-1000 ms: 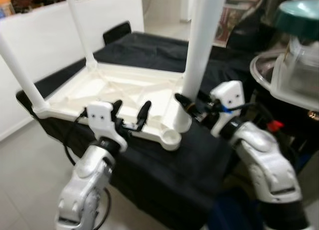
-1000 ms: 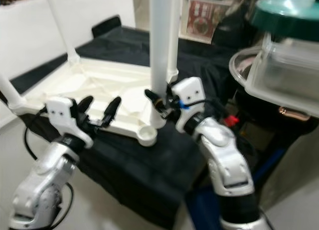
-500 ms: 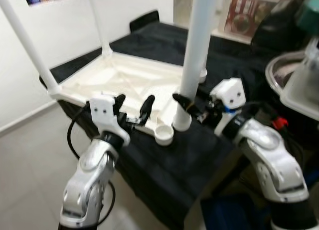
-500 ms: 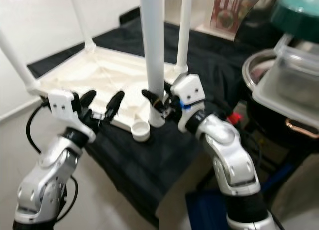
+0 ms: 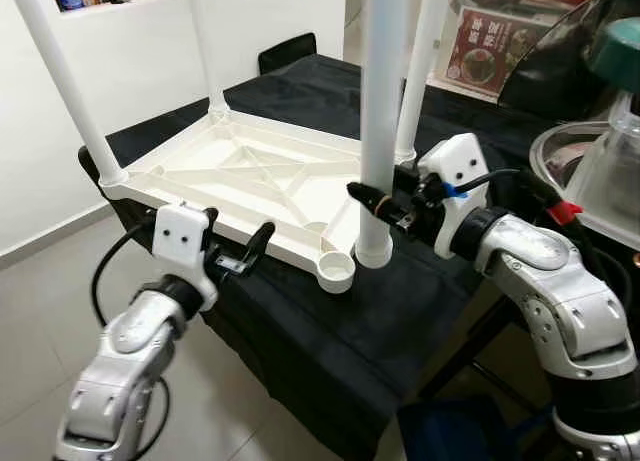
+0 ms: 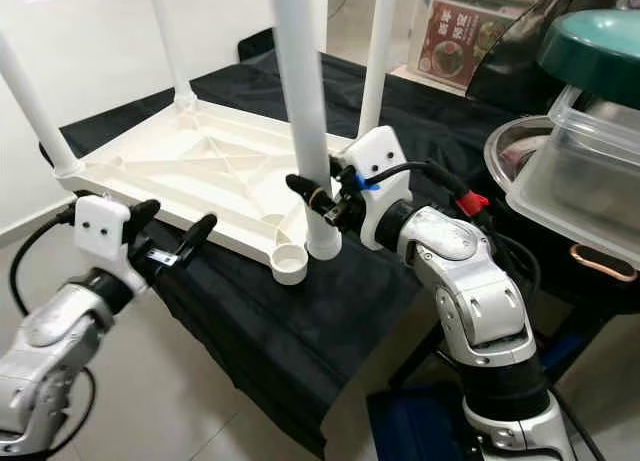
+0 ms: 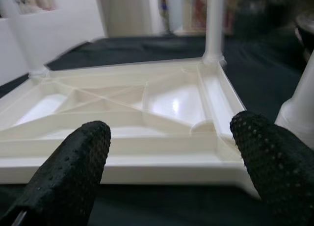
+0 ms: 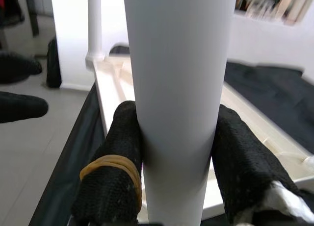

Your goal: Building children table

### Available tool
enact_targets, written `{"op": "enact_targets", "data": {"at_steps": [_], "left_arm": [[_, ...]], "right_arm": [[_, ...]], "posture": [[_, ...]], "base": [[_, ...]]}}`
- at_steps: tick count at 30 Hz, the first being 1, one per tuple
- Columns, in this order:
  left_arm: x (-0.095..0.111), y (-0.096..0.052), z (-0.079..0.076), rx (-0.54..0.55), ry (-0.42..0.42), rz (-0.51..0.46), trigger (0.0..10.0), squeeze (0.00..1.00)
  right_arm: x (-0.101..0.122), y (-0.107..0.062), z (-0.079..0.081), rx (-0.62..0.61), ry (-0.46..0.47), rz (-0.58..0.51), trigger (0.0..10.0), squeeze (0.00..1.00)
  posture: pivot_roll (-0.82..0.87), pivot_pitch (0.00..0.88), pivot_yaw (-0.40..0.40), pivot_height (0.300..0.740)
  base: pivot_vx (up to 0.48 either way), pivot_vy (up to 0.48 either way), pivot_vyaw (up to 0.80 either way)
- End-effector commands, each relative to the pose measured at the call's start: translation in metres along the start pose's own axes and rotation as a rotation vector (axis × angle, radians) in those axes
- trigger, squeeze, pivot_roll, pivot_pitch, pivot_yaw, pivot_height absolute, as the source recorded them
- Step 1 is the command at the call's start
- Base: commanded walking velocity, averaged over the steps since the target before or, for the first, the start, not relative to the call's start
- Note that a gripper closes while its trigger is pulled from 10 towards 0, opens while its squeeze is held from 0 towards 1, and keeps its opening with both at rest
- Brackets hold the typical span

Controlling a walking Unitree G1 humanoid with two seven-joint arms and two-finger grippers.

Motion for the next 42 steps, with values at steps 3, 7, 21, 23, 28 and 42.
{"op": "enact_targets", "data": {"at_steps": [3,7,21,23,28,42], "left_arm": [[0.005,-0.011,0.019,0.027,0.012,0.001,10.0,0.0],[0.007,-0.016,0.008,-0.06,-0.016,-0.009,10.0,0.0],[-0.015,-0.019,-0.026,-0.218,-0.061,0.035,10.0,0.0],[-0.014,-0.017,-0.032,-0.235,-0.08,0.023,10.0,0.0],[-0.005,-0.014,-0.044,-0.298,-0.131,-0.026,10.0,0.0],[0.028,-0.009,-0.051,-0.582,-0.145,-0.037,10.0,1.0]], "right_arm": [[0.006,0.002,0.008,0.079,0.027,0.016,10.0,0.0],[0.008,0.004,0.01,0.098,0.047,0.041,10.0,0.0],[0.011,0.013,0.008,0.071,0.194,0.052,10.0,0.0],[0.015,0.015,0.003,0.029,0.262,-0.001,10.0,0.0],[0.033,0.013,-0.008,0.008,0.356,-0.116,10.0,0.0],[0.05,-0.003,-0.003,0.155,0.226,-0.15,10.0,0.0]], "posture": [[-0.04,0.112,-0.015,0.74],[-0.04,0.116,-0.014,0.74],[-0.04,0.119,-0.013,0.74],[-0.04,0.115,-0.014,0.74],[-0.04,0.104,-0.016,0.74],[-0.04,0.084,-0.011,0.74]], "base": [[0.0,0.0,0.0],[0.0,0.0,0.0],[0.0,0.0,0.0],[0.0,0.0,0.0],[0.0,0.0,0.0],[0.0,0.0,0.0]]}}
Point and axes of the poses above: a point about 5 cm out from each wrist's last joint towards the gripper, its own y axis pointing out of the wrist towards the gripper, its own x axis along the axis of the wrist's last joint, z = x × y, the point moved 3 cm from there along y, pointing out of the wrist towards the gripper, and after that the axes turned 14 degrees about -y, right-handed, at the moved point
